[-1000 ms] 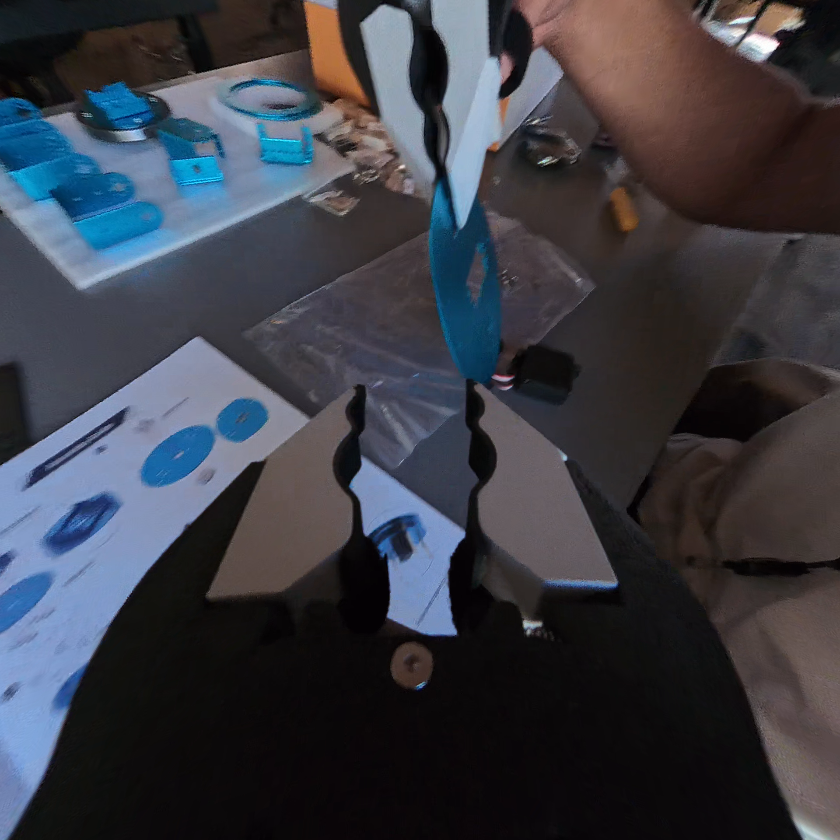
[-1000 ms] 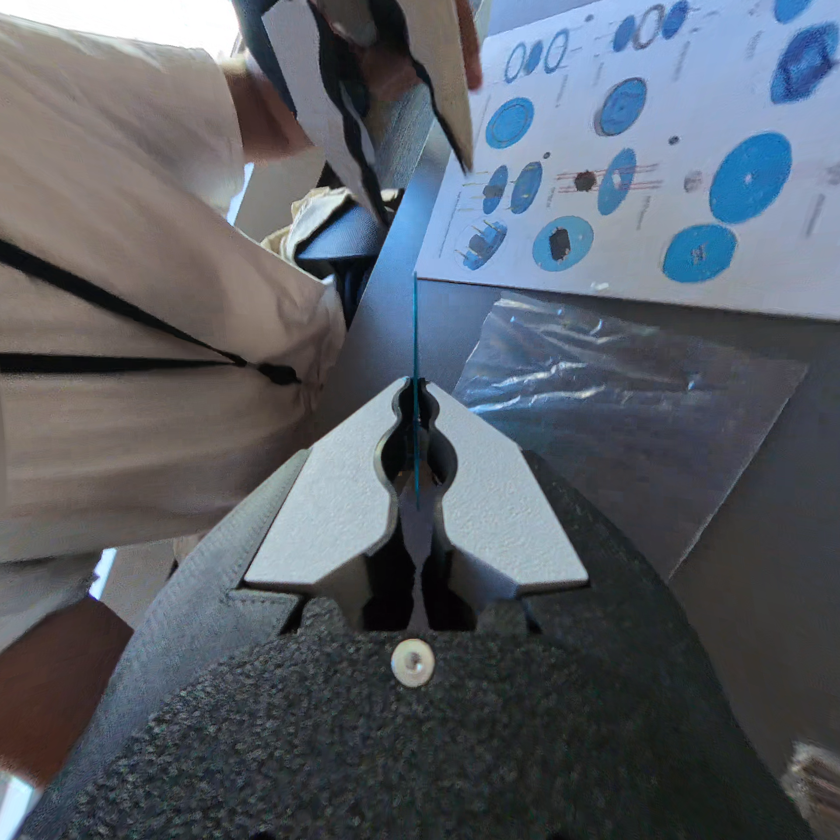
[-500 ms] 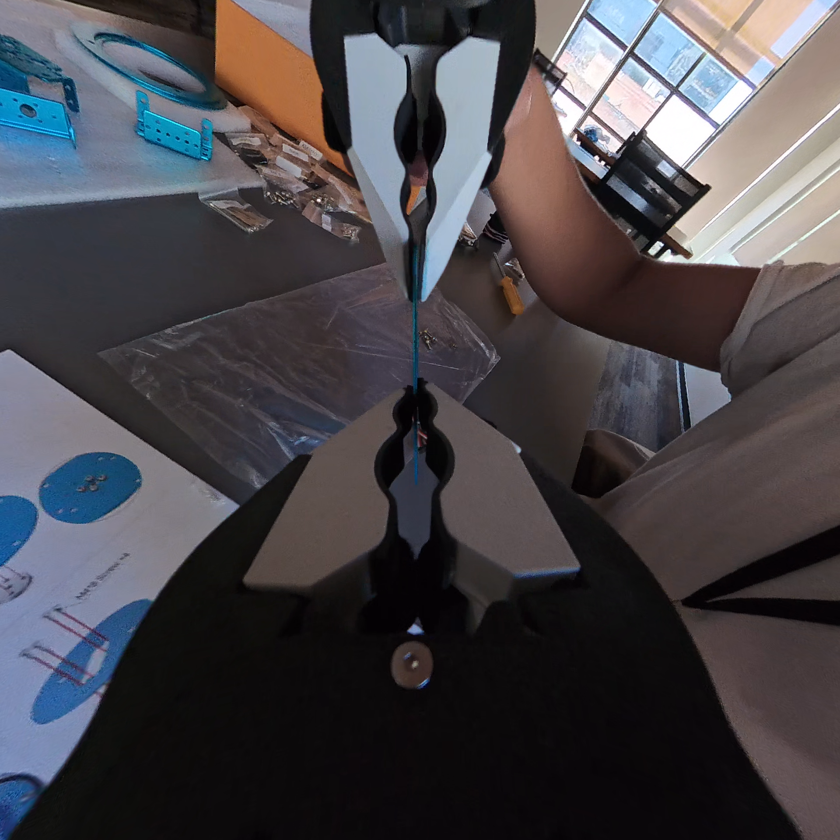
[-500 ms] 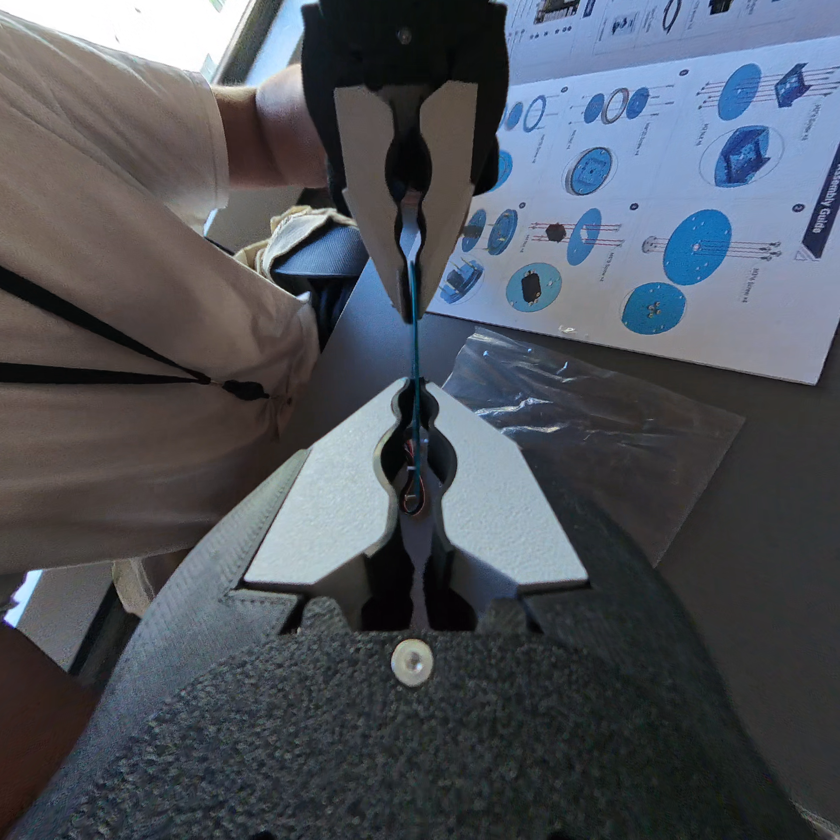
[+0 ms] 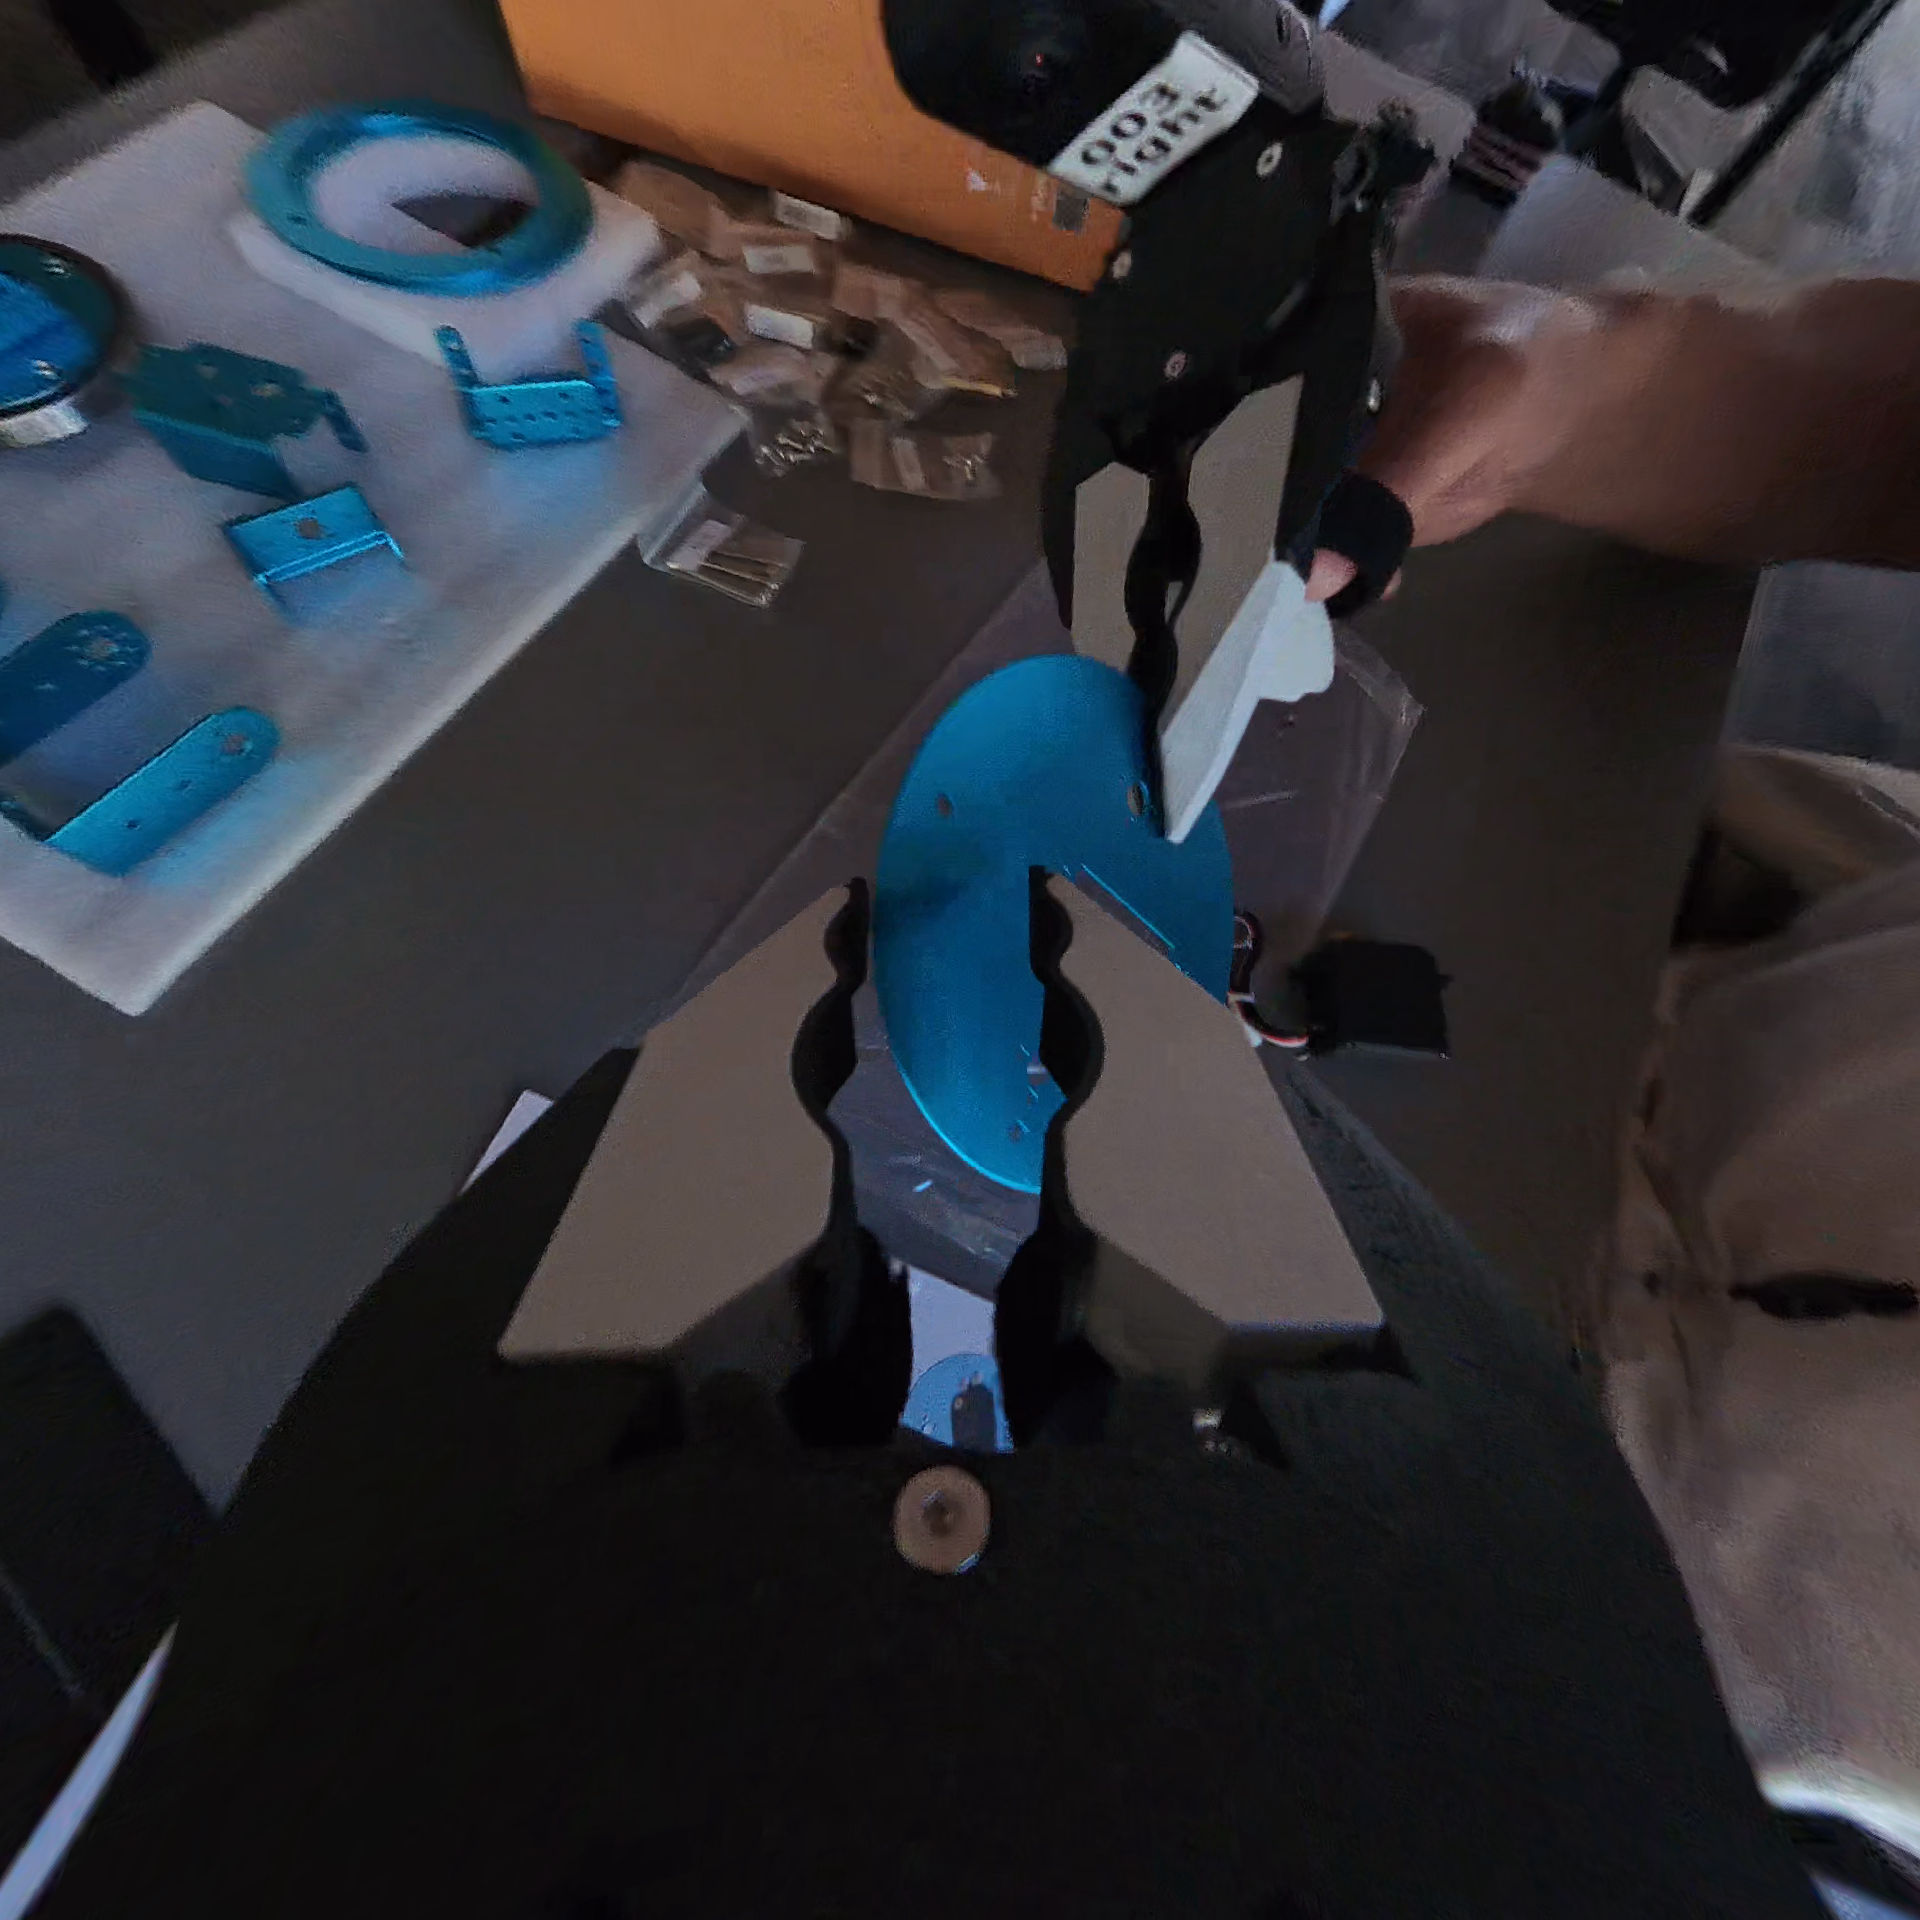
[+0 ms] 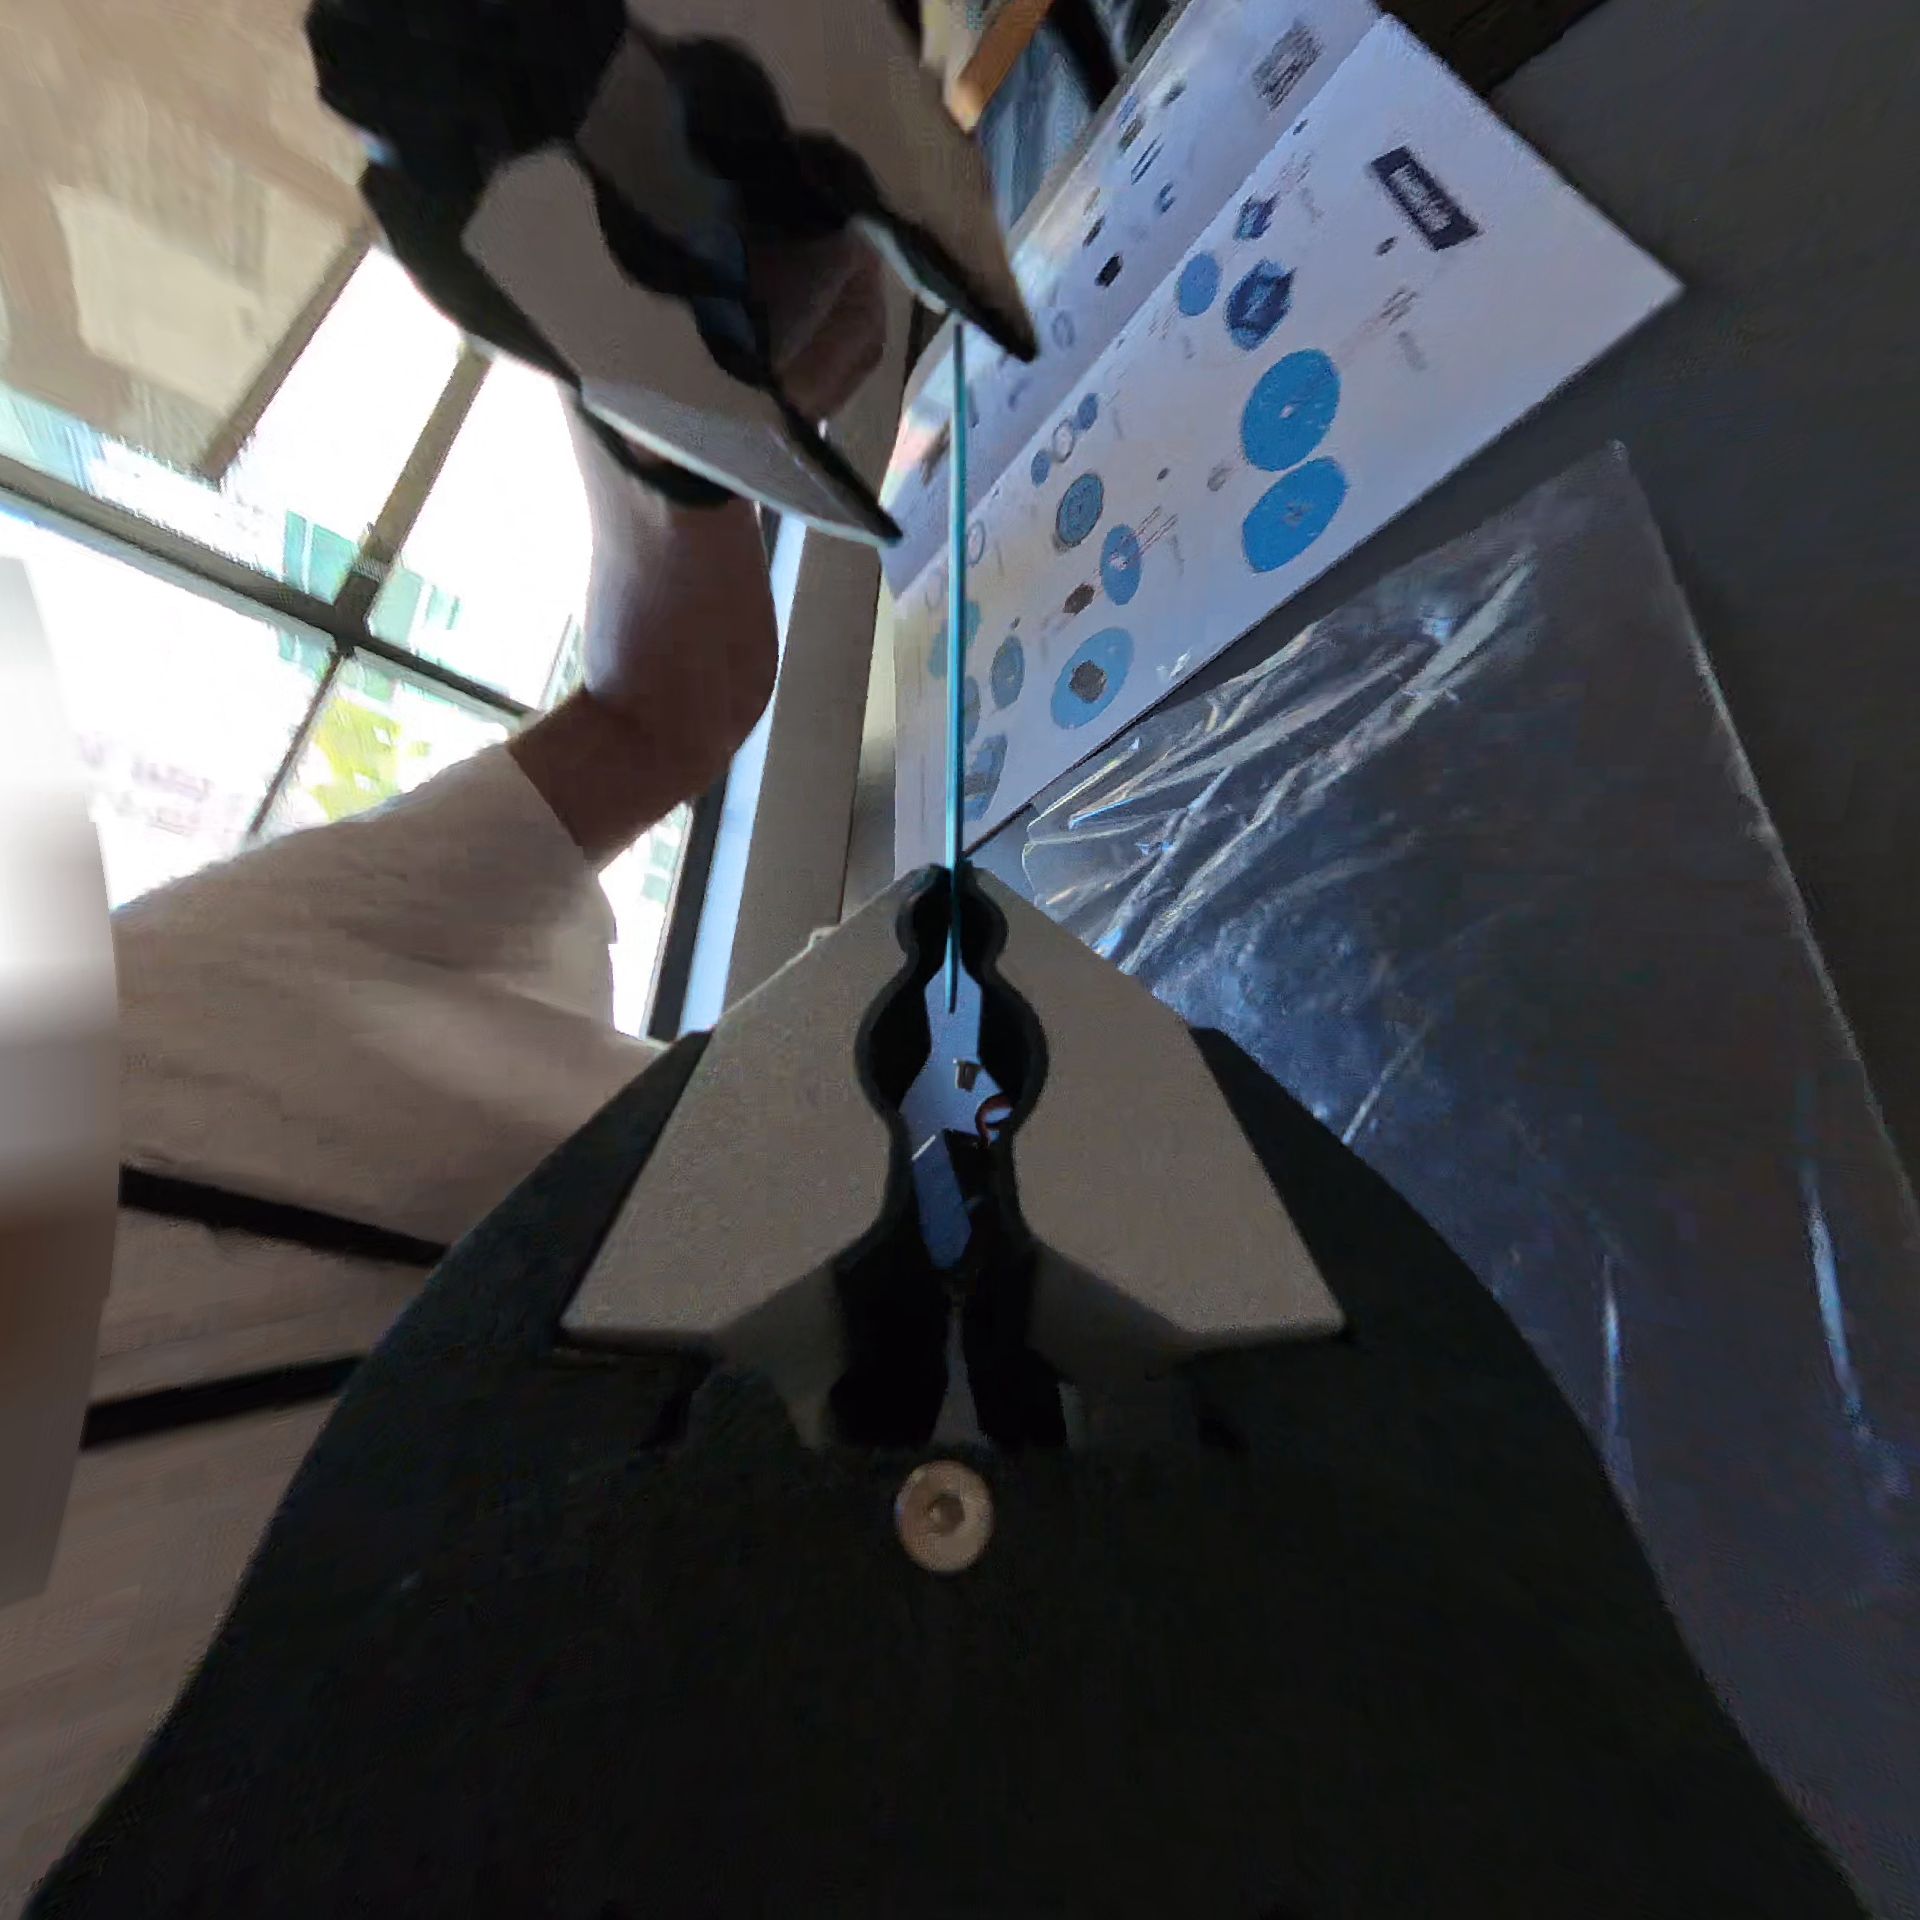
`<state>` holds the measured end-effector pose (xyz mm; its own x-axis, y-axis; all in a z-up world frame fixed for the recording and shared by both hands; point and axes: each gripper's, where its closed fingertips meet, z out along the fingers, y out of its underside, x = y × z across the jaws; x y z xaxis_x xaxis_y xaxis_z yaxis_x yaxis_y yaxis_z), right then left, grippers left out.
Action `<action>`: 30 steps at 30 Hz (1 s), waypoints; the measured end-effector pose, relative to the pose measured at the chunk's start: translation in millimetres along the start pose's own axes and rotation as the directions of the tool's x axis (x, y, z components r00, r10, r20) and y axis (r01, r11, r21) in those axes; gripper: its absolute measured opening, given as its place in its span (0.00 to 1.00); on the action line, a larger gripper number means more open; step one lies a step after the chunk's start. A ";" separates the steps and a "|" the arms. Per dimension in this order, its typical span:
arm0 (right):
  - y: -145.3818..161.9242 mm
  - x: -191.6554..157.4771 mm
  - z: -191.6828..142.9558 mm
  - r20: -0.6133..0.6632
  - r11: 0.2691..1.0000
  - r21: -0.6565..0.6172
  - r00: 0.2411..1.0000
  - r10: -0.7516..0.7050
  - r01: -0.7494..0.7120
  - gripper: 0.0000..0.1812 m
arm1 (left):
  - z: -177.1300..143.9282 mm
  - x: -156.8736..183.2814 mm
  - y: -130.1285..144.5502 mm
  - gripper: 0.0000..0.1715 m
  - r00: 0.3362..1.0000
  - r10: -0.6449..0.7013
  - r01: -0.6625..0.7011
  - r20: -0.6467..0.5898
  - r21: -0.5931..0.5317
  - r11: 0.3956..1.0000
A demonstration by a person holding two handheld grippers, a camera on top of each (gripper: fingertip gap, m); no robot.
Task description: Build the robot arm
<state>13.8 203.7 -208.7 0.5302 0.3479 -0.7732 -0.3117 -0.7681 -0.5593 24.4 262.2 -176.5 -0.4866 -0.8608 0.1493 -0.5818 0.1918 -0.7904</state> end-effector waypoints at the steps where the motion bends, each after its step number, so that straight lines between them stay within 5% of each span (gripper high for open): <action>1: -0.4 3.4 -6.8 0.000 0.997 0.051 0.999 0.053 -0.052 0.00 | 0.8 -0.8 4.5 0.20 0.999 -0.031 0.029 0.026 0.042 0.999; 4: 1.1 2.2 -18.1 0.062 0.973 0.164 0.986 0.156 -0.164 0.00 | 9.8 -2.3 25.9 0.21 0.973 -0.217 0.202 0.074 0.169 0.965; 8: 3.2 0.1 -23.4 0.097 0.944 0.270 0.981 0.171 -0.191 0.00 | 18.2 33.3 28.7 0.20 0.877 -0.432 0.479 -0.209 0.328 0.814; 13: 5.8 -9.0 -17.4 0.157 0.931 0.310 0.976 0.149 -0.192 0.01 | 5.4 48.4 17.4 0.01 0.735 -0.484 0.655 -0.475 0.312 0.688; 16: 16.9 1.5 -12.7 -0.065 0.964 0.266 0.998 -0.005 0.022 0.10 | -11.7 33.0 24.0 0.00 0.682 -0.512 0.701 -0.522 0.267 0.661; 18: 19.3 14.4 -25.4 -0.289 0.954 0.227 0.949 -0.127 0.197 0.22 | -33.5 14.1 35.1 0.00 0.642 -0.558 0.745 -0.525 0.257 0.615; 21: 30.4 16.7 -42.5 -0.516 0.902 0.085 0.793 -0.324 0.424 0.22 | -65.5 -15.7 61.4 0.00 0.602 -0.639 0.793 -0.478 0.271 0.545; 24: 42.0 9.3 -40.5 -0.554 0.859 0.067 0.735 -0.391 0.508 0.22 | -80.6 -34.5 83.8 0.00 0.528 -0.704 0.849 -0.476 0.275 0.451; 30: 66.1 3.7 1.3 -0.405 0.866 0.027 0.798 -0.447 0.499 0.27 | -73.9 -35.7 101.3 0.00 0.548 -0.728 0.836 -0.412 0.264 0.481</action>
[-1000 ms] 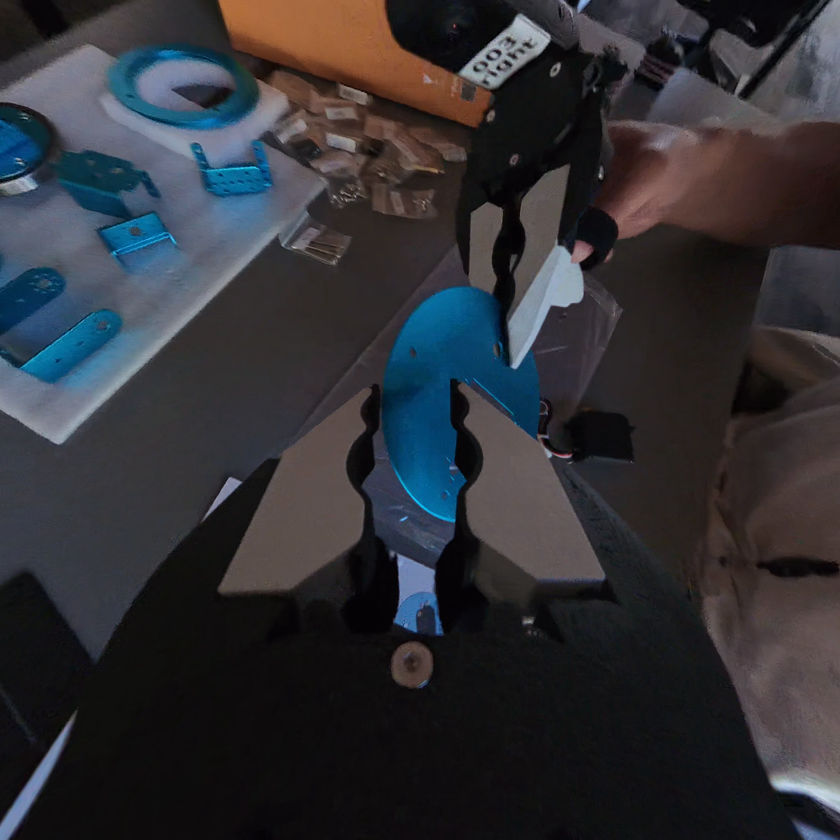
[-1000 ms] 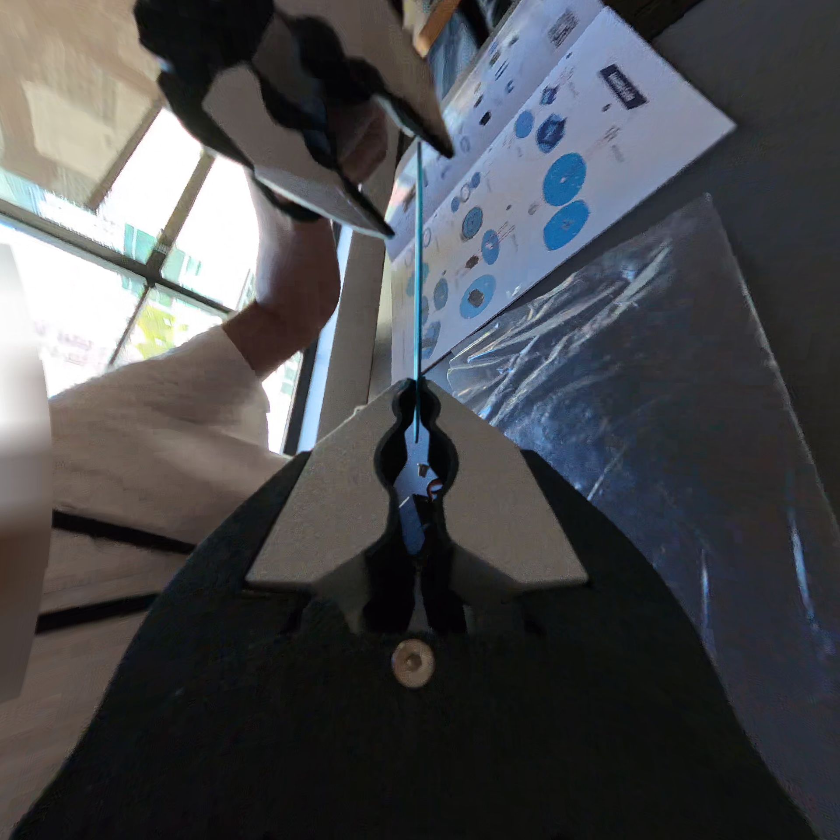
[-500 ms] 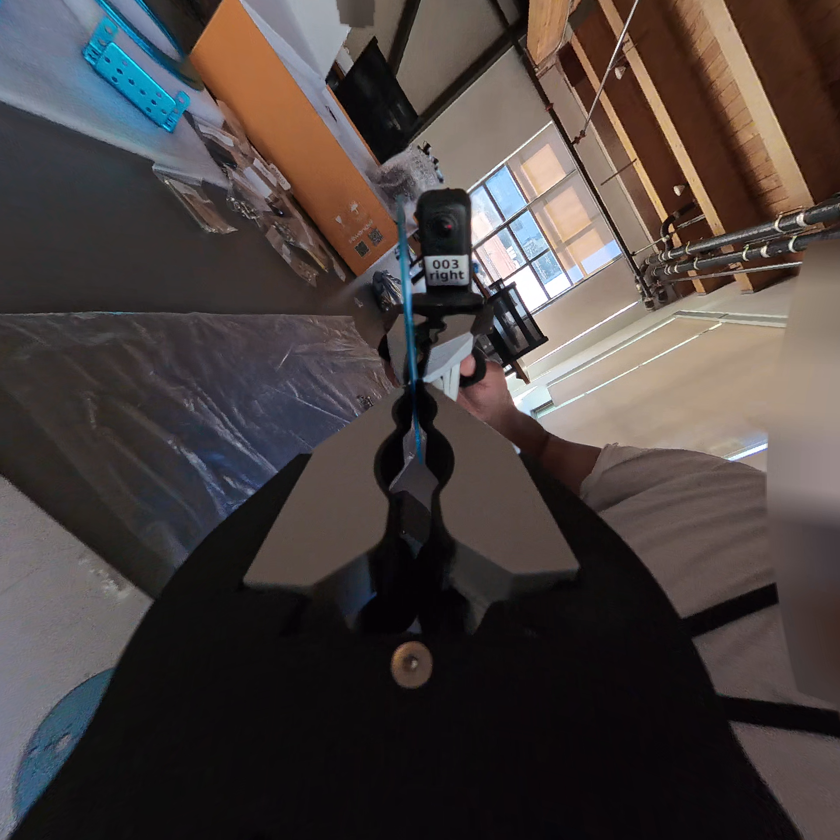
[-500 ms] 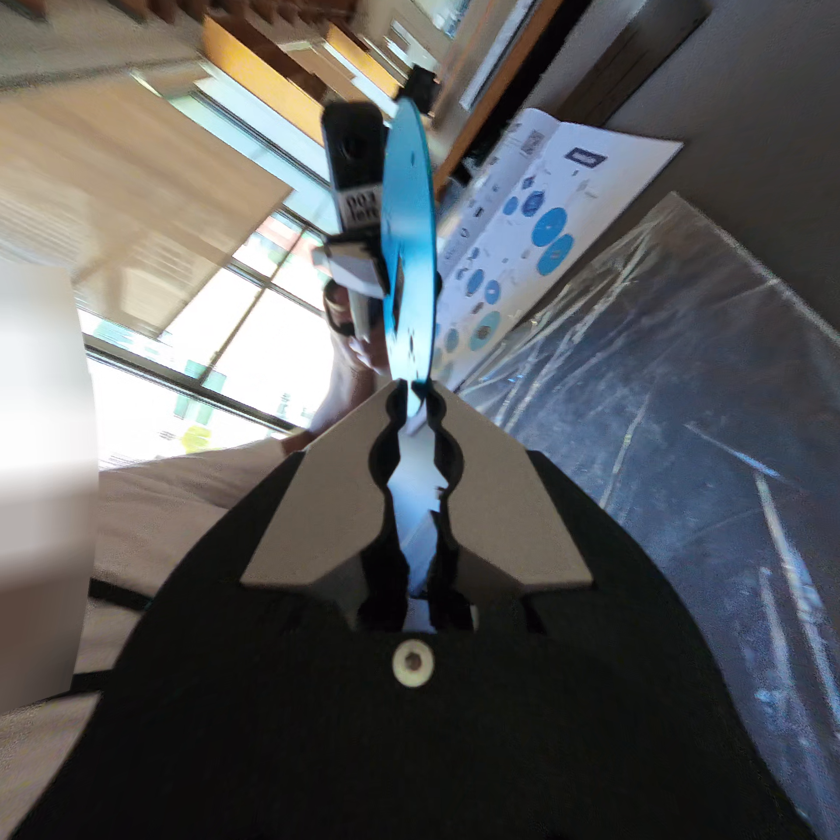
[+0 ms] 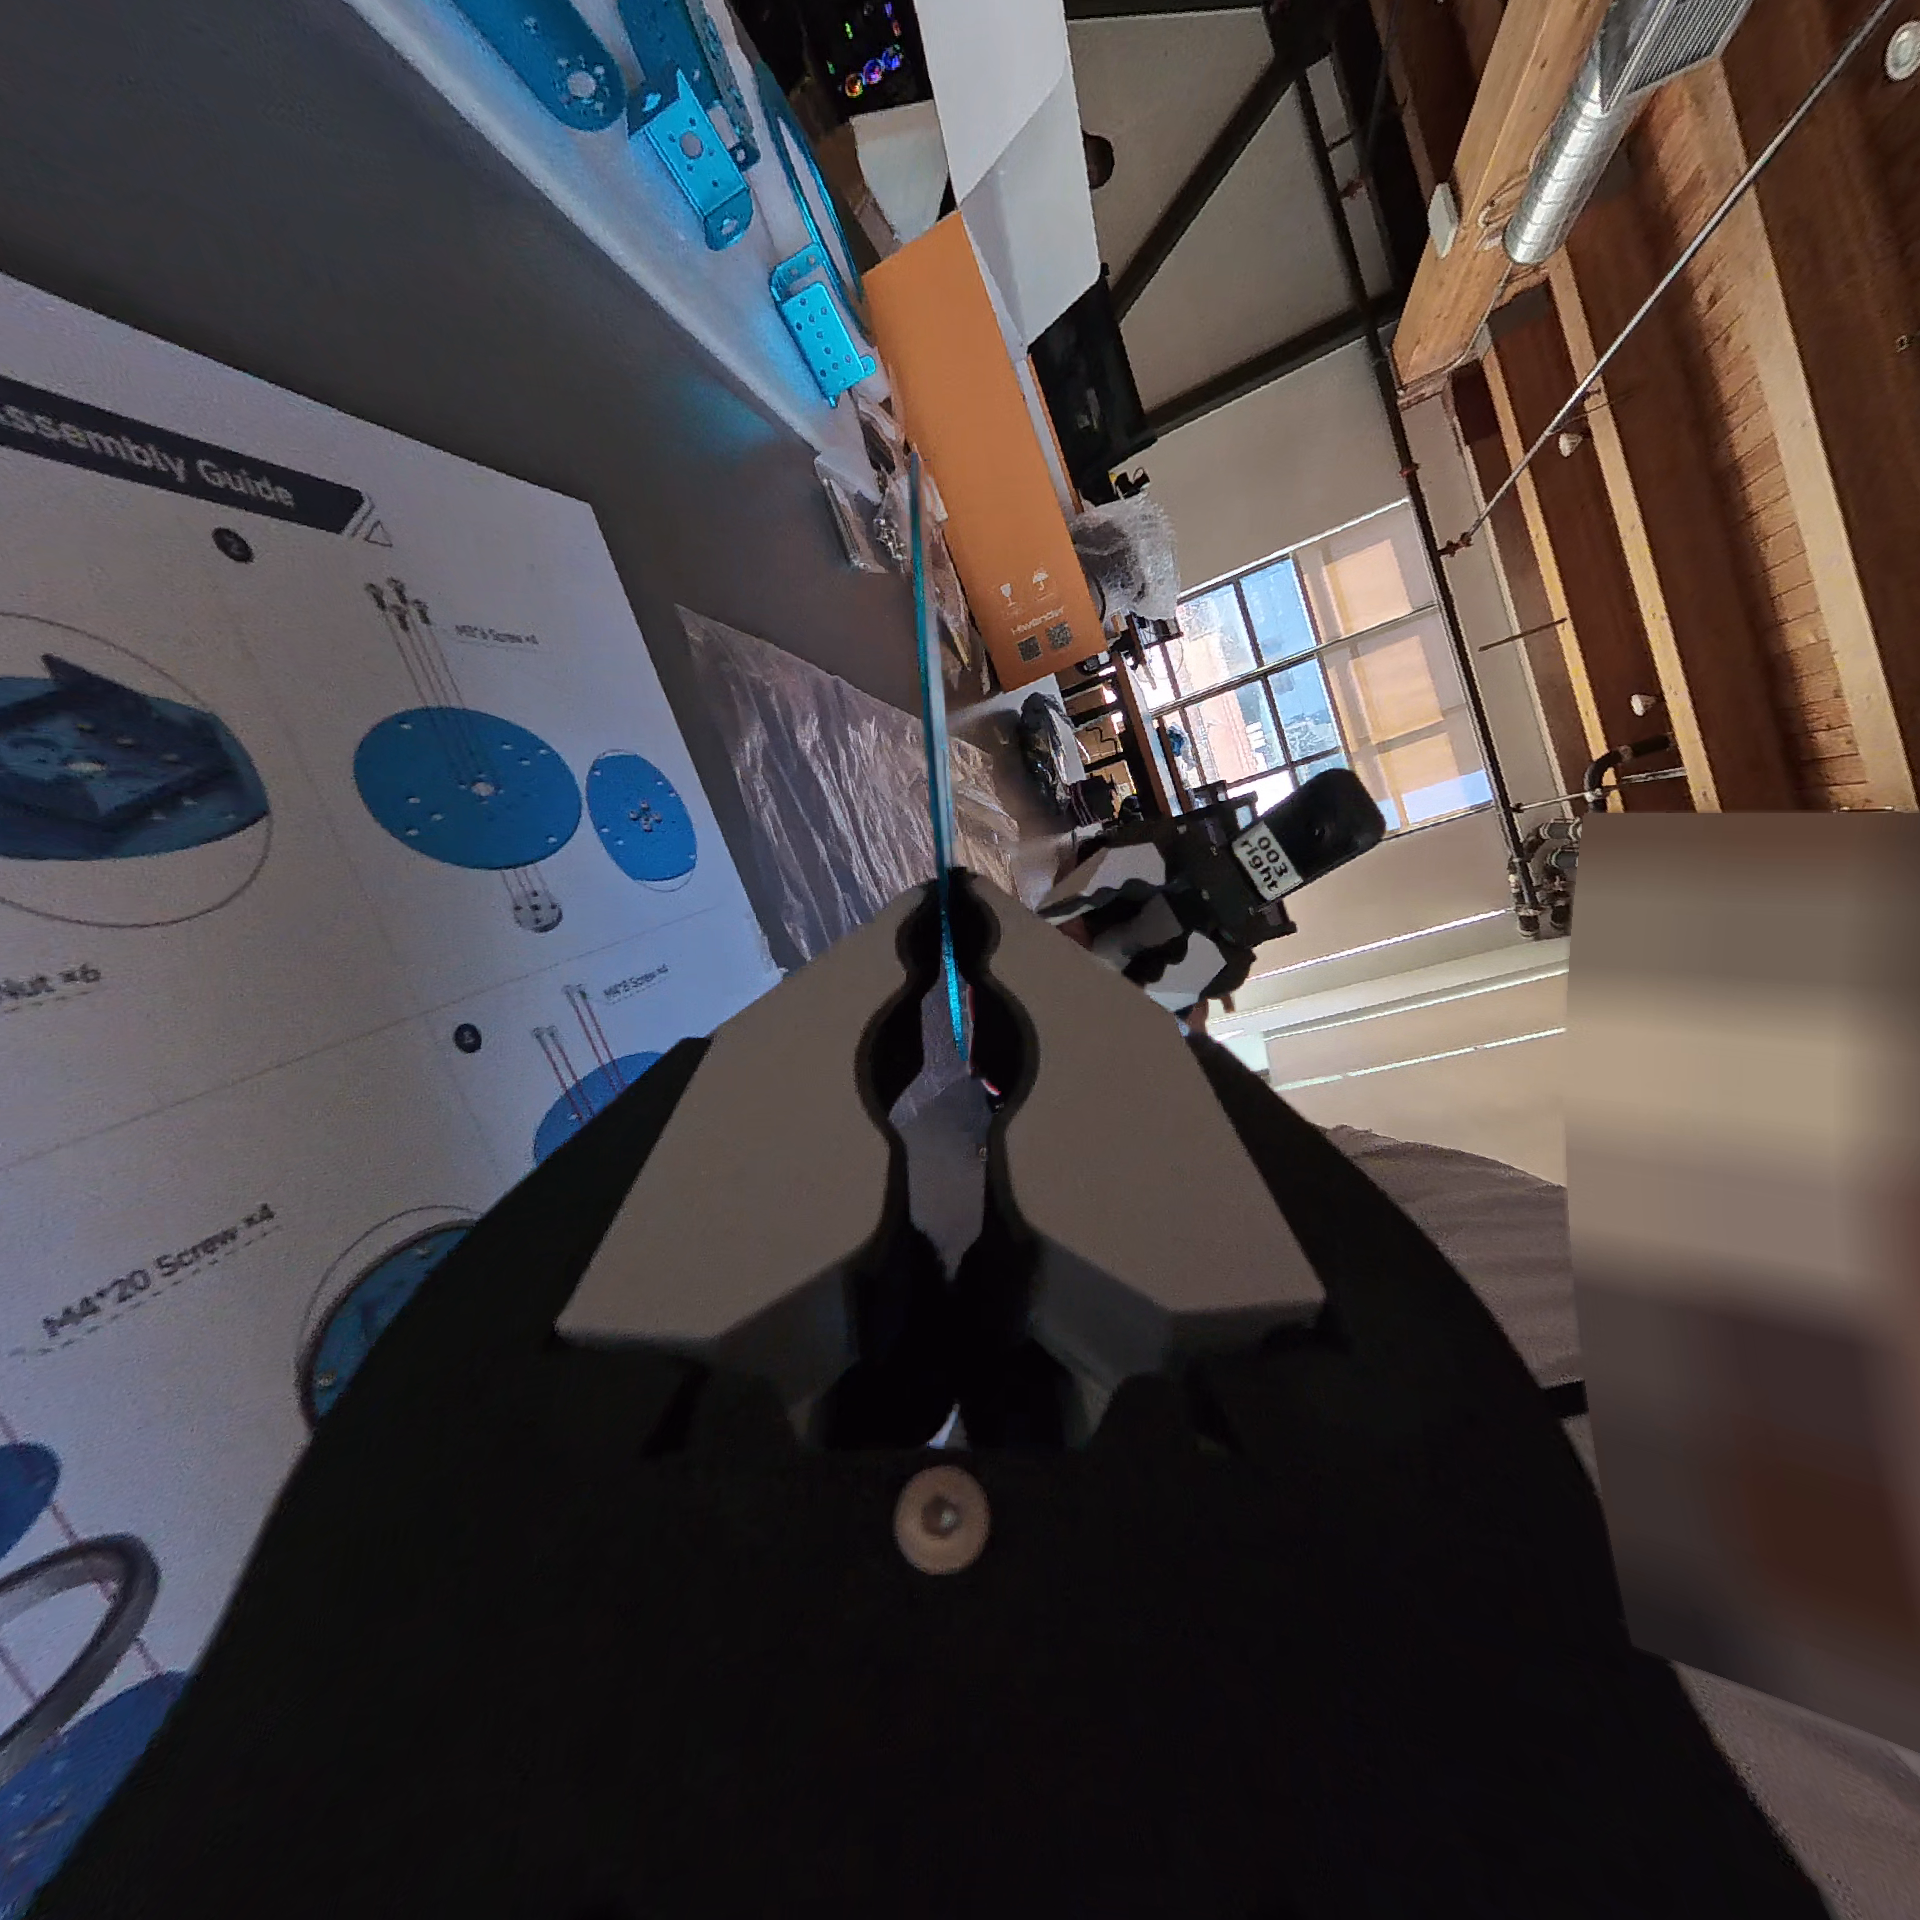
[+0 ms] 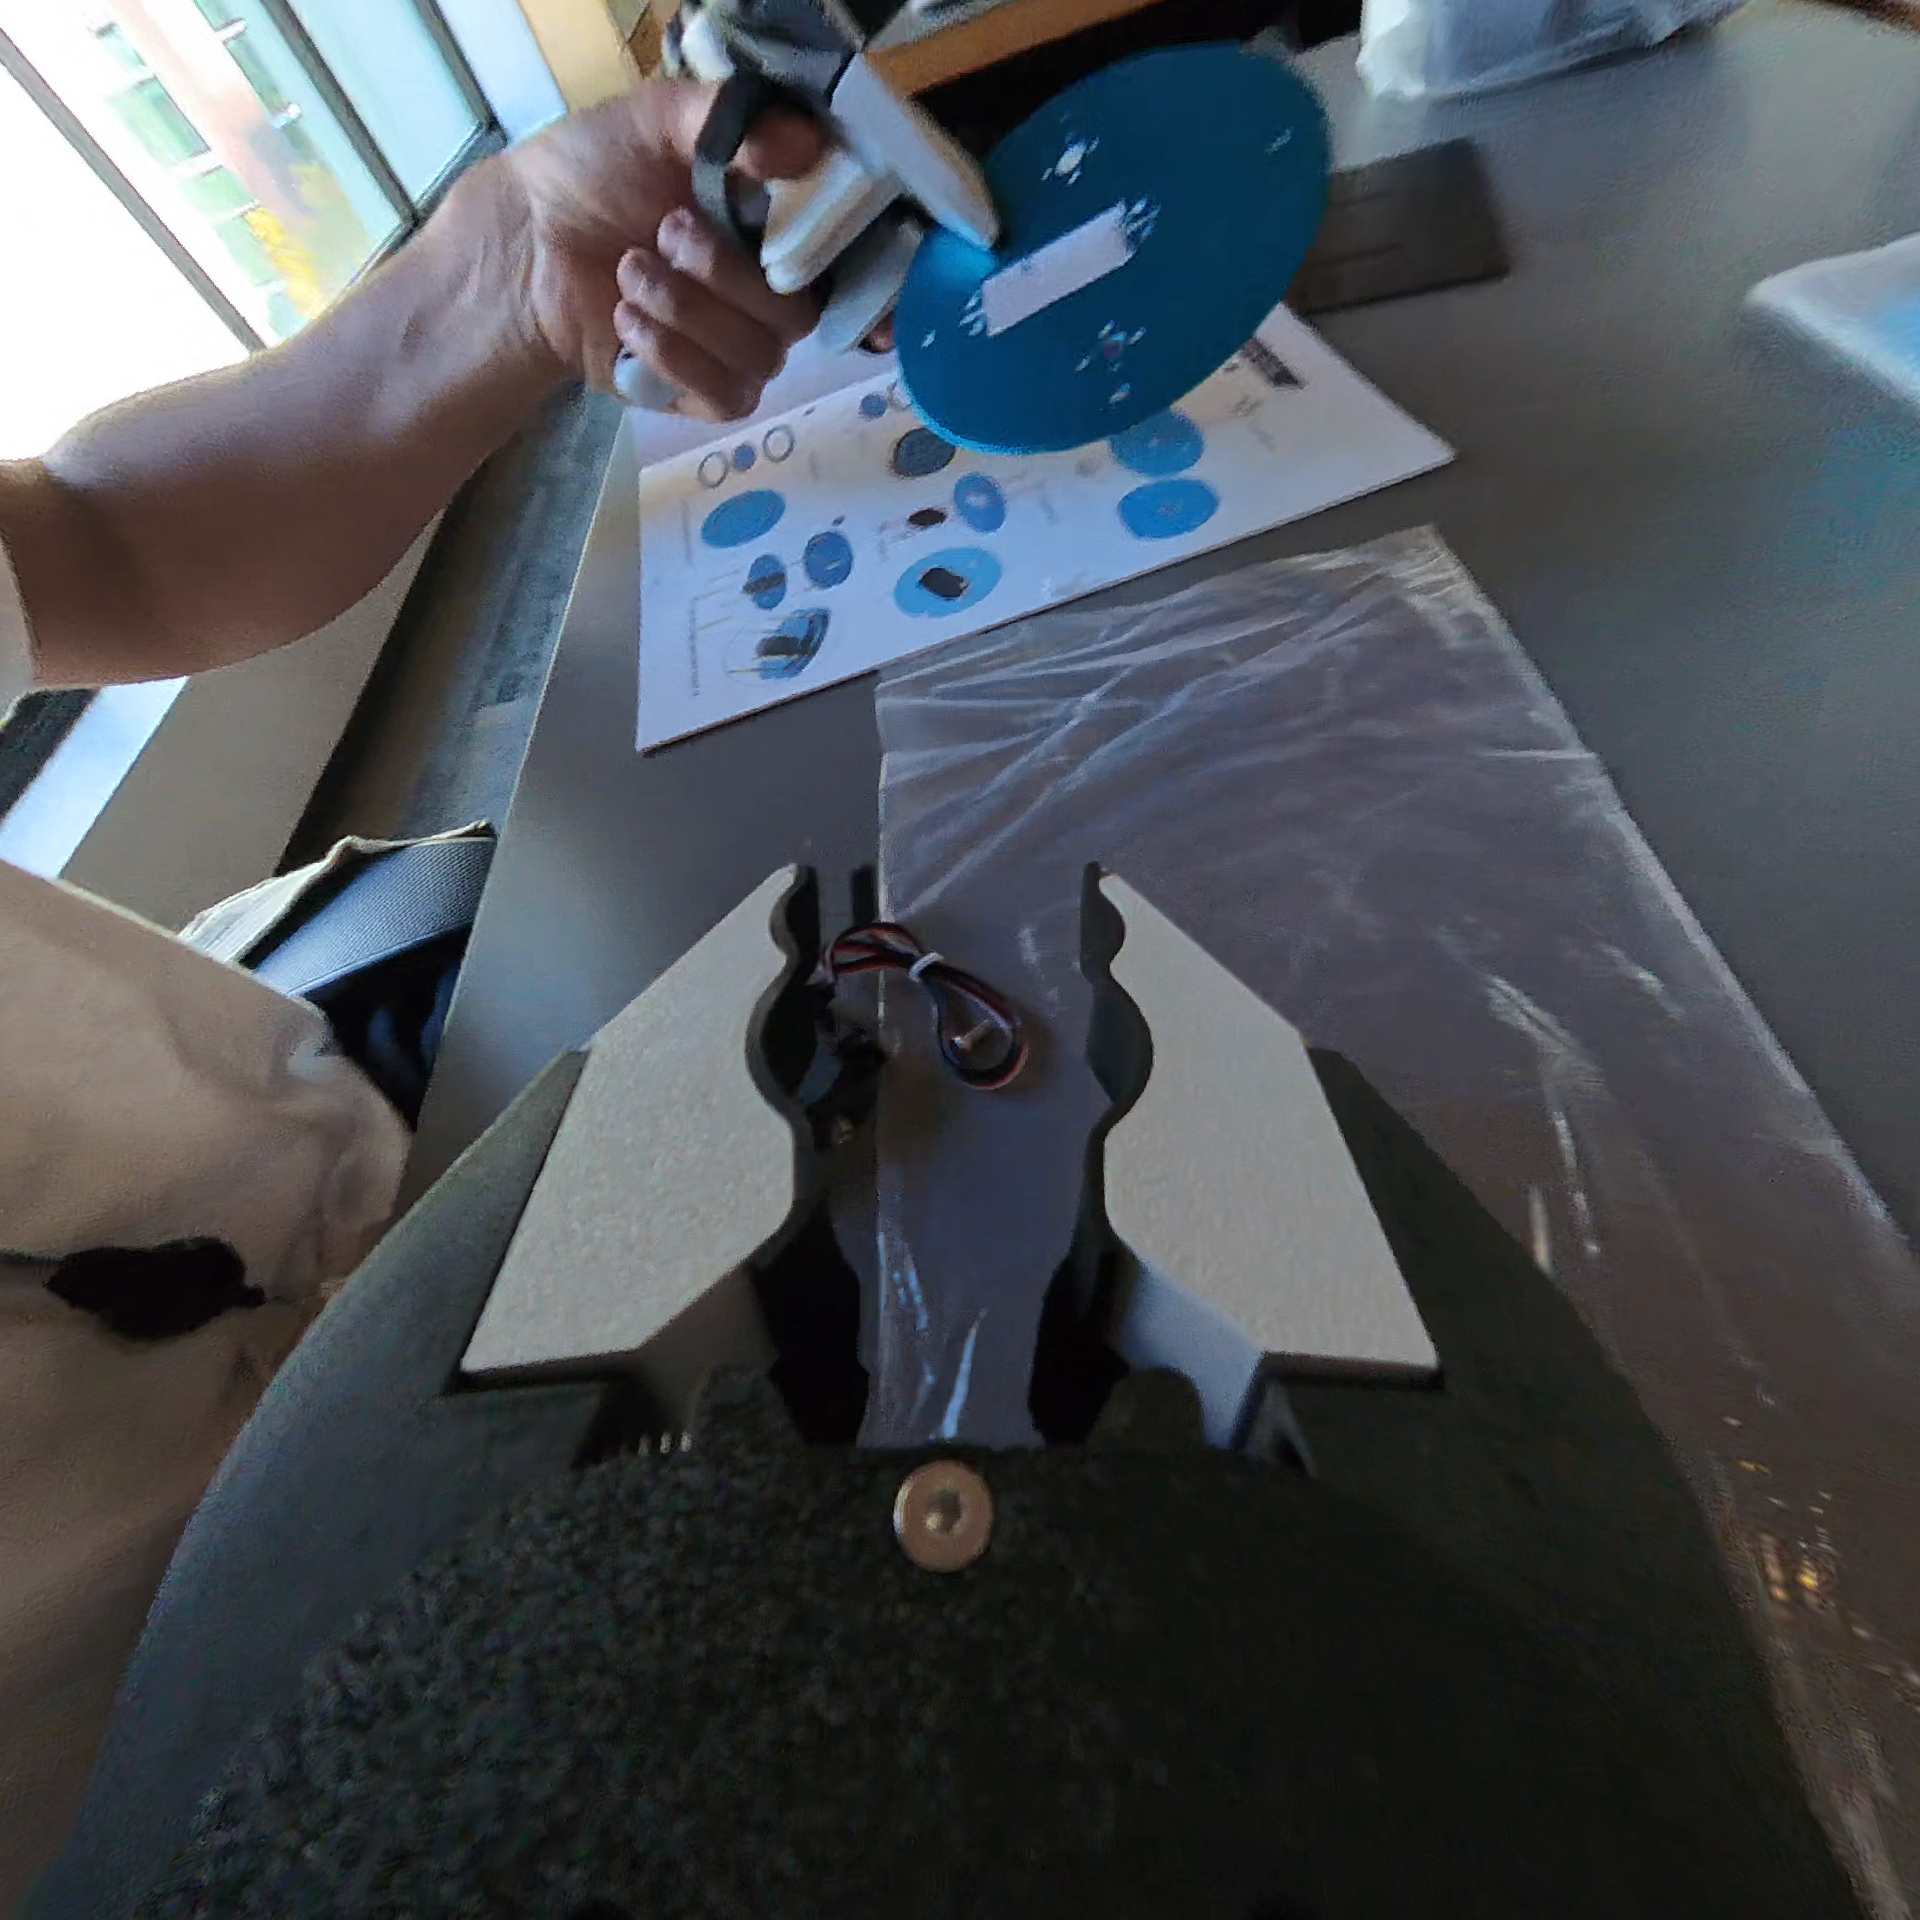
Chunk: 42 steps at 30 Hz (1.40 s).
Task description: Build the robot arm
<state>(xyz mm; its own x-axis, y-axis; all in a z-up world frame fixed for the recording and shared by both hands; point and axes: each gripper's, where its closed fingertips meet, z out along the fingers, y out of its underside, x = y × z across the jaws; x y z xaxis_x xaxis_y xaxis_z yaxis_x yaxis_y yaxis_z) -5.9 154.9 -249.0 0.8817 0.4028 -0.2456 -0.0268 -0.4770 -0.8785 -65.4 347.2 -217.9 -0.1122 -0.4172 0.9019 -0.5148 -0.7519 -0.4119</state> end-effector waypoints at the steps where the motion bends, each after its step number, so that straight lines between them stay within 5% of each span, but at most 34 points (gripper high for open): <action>1: 2.7 -3.6 2.8 0.016 1.000 -0.017 1.000 0.000 0.000 0.28 | -0.2 -0.5 -1.1 0.00 1.000 0.004 -0.004 0.002 0.003 1.000; 7: 6.1 -7.5 1.7 -0.037 0.993 -0.089 0.996 -0.076 0.073 0.25 | 0.2 -2.9 -6.0 0.00 0.998 0.054 -0.054 0.028 0.009 0.999; 10: 17.1 -24.1 -4.2 -0.057 0.984 -0.180 0.998 0.004 -0.015 0.28 | 7.7 -2.6 1.8 0.00 0.990 0.119 -0.117 0.077 -0.020 0.993; 13: 35.9 -43.7 -10.9 -0.214 0.979 -0.172 0.974 0.073 -0.111 0.31 | 22.8 9.4 21.1 0.00 0.956 0.263 -0.255 0.131 -0.076 0.964; 16: 50.0 -51.6 -14.9 -0.424 0.979 -0.079 0.895 0.140 -0.190 0.38 | 42.9 25.9 44.5 0.00 0.881 0.445 -0.423 0.163 -0.152 0.893; 20: 57.3 -56.2 -3.9 -0.536 0.965 -0.004 0.815 0.218 -0.261 0.38 | 73.0 37.5 70.5 0.00 0.748 0.645 -0.598 0.154 -0.263 0.757; 27: 64.1 -46.0 6.2 -0.627 0.957 -0.045 0.754 0.195 -0.285 0.32 | 92.9 56.1 91.8 0.00 0.651 0.751 -0.704 0.109 -0.285 0.651; 34: 58.3 -34.7 -3.2 -0.636 0.969 -0.051 0.756 0.156 -0.243 0.25 | 55.6 63.7 53.1 0.00 0.675 0.706 -0.692 0.216 -0.149 0.707; 42: -6.5 -38.5 -47.4 -0.629 0.995 -0.104 0.774 -0.074 0.011 0.25 | 5.3 64.0 -10.6 0.00 0.811 0.532 -0.567 0.245 0.102 0.817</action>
<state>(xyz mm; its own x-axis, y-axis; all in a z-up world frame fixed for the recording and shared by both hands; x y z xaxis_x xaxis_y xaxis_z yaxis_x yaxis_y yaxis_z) -17.4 105.4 -214.4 0.9806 -0.1442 0.1328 0.0318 -0.5514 -0.8337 -62.6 325.8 -156.5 -0.1569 -0.8631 0.4800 -0.2702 -0.4300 -0.8615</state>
